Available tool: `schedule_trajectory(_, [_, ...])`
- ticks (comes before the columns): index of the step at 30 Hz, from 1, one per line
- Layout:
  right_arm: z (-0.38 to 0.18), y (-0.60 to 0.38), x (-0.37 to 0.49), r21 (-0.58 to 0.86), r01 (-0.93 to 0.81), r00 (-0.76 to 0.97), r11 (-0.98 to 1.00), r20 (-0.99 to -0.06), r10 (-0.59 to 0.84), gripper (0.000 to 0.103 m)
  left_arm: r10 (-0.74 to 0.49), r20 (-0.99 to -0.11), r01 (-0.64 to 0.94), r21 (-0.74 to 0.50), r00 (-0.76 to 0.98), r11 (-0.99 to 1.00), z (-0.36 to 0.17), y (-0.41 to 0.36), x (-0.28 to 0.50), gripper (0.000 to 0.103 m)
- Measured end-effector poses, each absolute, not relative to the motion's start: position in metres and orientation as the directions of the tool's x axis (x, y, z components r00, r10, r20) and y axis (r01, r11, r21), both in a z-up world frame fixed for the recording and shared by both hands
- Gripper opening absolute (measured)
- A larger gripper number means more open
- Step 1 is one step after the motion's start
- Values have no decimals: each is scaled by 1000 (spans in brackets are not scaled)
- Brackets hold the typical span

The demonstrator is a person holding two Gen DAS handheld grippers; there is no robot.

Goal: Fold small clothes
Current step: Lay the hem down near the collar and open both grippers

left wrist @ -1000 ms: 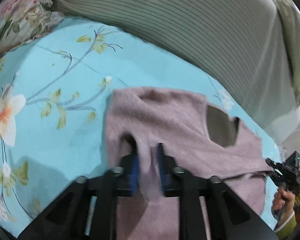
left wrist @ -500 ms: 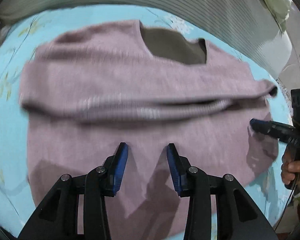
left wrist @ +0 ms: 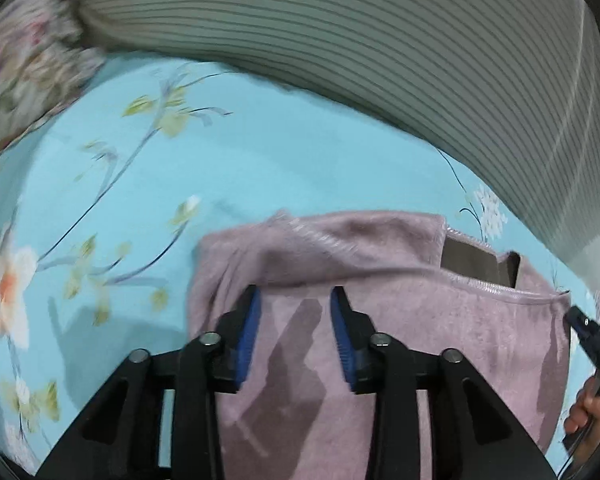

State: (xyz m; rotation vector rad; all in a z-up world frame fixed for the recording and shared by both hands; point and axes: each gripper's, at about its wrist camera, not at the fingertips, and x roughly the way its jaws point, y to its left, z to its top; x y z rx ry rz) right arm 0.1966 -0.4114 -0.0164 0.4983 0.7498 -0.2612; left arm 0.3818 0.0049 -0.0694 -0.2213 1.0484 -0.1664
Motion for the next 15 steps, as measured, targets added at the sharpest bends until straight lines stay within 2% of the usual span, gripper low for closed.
schedule_trajectory(5, [-27,-376,159,372,357,707,857,-707,13,33,-294,-809,-9,-347,508,938,-69,30,318,53])
schedule_trajectory(11, [-45,-331,112,384,338,684,859,-727,56,43,-362,-808,-38,-427,465,904,-78,47,229,53])
schedule_trajectory(15, [-61,-307,94,382,330,643,863,-760,90,44,-394,-793,-67,-475,465,877,-82,57,177,58])
